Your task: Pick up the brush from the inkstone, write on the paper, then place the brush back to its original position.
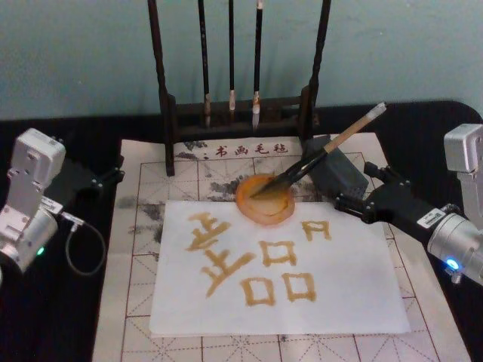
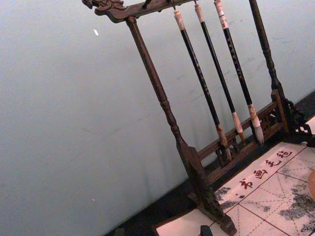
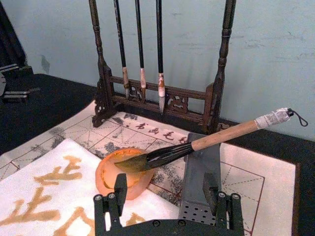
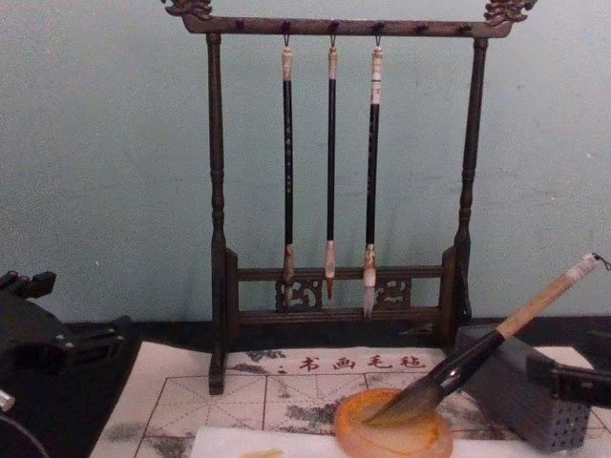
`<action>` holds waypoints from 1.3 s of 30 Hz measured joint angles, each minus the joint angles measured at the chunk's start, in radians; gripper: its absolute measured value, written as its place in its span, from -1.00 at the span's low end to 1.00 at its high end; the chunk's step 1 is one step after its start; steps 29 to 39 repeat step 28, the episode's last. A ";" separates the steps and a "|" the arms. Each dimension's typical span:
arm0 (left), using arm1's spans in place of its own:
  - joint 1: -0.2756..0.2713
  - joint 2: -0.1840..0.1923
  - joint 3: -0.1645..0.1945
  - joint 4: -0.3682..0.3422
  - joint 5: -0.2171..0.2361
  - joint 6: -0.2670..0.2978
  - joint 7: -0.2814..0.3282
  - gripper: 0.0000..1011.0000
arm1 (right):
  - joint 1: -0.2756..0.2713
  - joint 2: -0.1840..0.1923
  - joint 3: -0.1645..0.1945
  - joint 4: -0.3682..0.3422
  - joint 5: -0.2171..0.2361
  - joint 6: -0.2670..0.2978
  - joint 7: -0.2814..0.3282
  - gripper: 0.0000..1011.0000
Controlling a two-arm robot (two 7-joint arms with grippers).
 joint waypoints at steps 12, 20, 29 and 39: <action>0.000 0.000 0.000 0.000 0.000 0.000 0.000 0.98 | 0.000 0.000 0.000 0.000 0.000 0.000 0.000 0.98; 0.000 0.000 0.000 0.000 0.000 0.000 0.000 0.98 | 0.000 0.000 0.000 0.000 0.000 0.000 0.000 0.98; 0.000 0.000 0.000 0.000 0.000 0.000 0.000 0.98 | 0.000 0.000 0.000 0.000 0.000 0.000 0.000 0.98; 0.000 0.000 0.000 0.000 0.000 0.000 0.000 0.98 | 0.000 0.000 0.000 0.000 0.000 0.000 0.000 0.98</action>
